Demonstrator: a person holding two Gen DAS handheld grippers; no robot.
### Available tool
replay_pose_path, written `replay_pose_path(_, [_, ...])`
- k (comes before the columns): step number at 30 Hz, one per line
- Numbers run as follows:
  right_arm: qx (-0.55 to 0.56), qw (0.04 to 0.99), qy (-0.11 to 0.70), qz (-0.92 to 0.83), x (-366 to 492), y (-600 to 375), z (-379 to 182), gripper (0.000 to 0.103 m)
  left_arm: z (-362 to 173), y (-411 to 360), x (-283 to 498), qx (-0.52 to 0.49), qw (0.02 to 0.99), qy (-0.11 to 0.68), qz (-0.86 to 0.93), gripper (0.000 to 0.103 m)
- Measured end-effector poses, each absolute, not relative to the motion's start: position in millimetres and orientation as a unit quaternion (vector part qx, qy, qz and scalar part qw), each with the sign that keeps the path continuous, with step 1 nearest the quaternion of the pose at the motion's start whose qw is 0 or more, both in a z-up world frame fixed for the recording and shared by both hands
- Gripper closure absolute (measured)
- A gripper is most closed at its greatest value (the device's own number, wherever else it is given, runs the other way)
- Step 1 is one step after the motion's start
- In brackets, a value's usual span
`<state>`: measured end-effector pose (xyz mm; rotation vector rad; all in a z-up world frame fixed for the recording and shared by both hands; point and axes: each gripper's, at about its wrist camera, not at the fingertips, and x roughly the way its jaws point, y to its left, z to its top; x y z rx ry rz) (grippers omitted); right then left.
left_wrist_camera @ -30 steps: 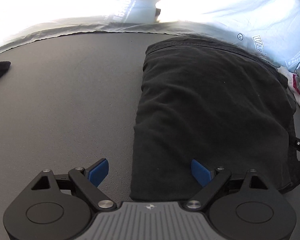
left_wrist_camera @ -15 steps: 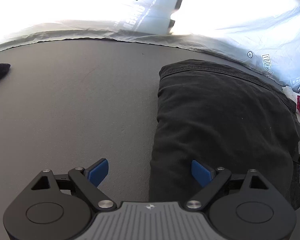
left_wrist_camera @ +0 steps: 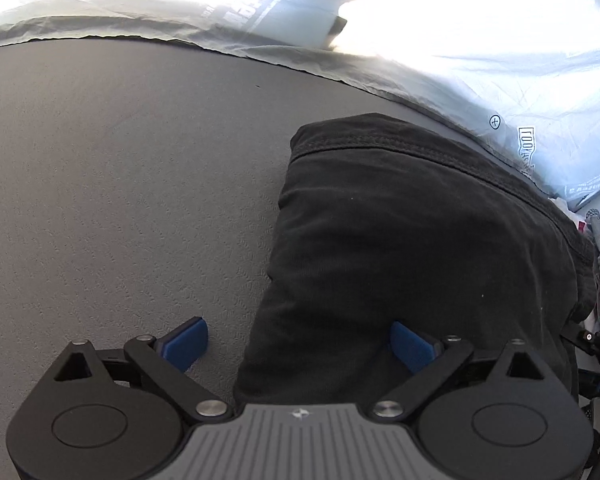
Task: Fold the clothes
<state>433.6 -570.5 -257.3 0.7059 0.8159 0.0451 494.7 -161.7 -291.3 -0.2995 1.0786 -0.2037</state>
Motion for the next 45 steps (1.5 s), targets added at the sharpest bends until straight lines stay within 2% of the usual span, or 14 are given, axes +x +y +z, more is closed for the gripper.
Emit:
replay_pose_path(2, [0.330,0.859,0.390,0.023,435,-567,-256,0.012,-291,-166,492,-0.142,0.846,0.506,-0.091,0.009])
replay_pose_path(3, [0.339,0.855,0.392,0.025,435,-567,-256,0.026,-291,-168,490,-0.145,0.847,0.503,-0.090,0.013])
replay_pose_path(4, [0.351,0.849,0.394,0.026,435,-567,-256,0.027,-290,-168,488,-0.161,0.844,0.502,-0.096,0.031])
replay_pose_path(5, [0.357,0.847,0.393,0.025,433,-566,-254,0.038,-289,-168,486,-0.178,0.840,0.502,-0.103,0.041])
replay_pose_path(6, [0.360,0.847,0.391,0.023,431,-563,-251,0.050,-286,-170,482,-0.178,0.844,0.496,-0.097,0.047])
replay_pose_path(7, [0.351,0.853,0.387,0.014,427,-559,-245,0.053,-284,-172,478,-0.176,0.849,0.490,-0.090,0.059])
replay_pose_path(8, [0.336,0.861,0.382,0.006,423,-553,-238,0.062,-281,-174,475,-0.167,0.855,0.483,-0.086,0.069])
replay_pose_path(9, [0.321,0.869,0.376,-0.001,419,-548,-231,0.068,-276,-172,471,-0.178,0.857,0.476,-0.087,0.075])
replay_pose_path(10, [0.313,0.875,0.368,-0.008,413,-543,-222,0.071,-271,-170,467,-0.191,0.857,0.470,-0.089,0.085])
replay_pose_path(14, [0.288,0.900,0.327,-0.025,384,-523,-174,0.080,-240,-165,451,-0.265,0.854,0.431,-0.122,0.089])
replay_pose_path(20, [0.232,0.939,0.252,-0.030,338,-506,-91,0.081,-169,-202,419,-0.207,0.886,0.353,-0.218,0.089])
replay_pose_path(29, [0.204,0.960,0.157,-0.108,248,-498,-16,0.081,-98,-239,362,-0.148,0.896,0.270,-0.320,0.089])
replay_pose_path(36, [0.194,0.956,0.131,-0.177,193,-505,4,0.081,-97,-264,333,-0.148,0.881,0.271,-0.359,0.089])
replay_pose_path(45, [0.185,0.968,0.123,-0.115,193,-582,-10,0.082,-103,-341,304,-0.168,0.909,0.246,-0.291,0.089])
